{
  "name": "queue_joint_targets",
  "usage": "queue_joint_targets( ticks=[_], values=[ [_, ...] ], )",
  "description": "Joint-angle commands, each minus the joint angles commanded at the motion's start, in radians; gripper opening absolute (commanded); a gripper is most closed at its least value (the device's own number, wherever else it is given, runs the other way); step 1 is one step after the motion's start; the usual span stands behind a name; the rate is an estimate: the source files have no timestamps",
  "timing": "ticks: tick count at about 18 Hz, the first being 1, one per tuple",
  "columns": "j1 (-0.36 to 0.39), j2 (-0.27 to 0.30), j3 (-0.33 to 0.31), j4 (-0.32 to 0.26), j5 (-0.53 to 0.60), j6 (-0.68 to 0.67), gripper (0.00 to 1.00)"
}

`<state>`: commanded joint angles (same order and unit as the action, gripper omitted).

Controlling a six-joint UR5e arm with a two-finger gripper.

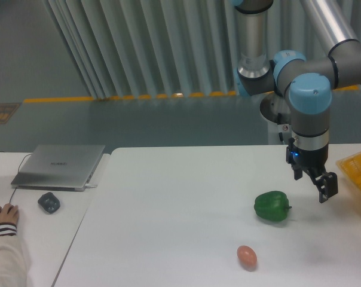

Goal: Place the red pepper on the table
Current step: 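Move the gripper away from the table toward the yellow crate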

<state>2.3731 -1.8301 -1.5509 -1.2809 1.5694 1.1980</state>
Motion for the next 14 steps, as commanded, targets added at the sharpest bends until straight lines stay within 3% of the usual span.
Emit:
queue_joint_targets(
  ticks=[9,14],
  values=[
    [0.02,0.002,-0.018,0.003,0.005,-0.003,1.0],
    [0.04,0.012,-0.077,0.095,0.0,-0.002,1.0]
  ],
)
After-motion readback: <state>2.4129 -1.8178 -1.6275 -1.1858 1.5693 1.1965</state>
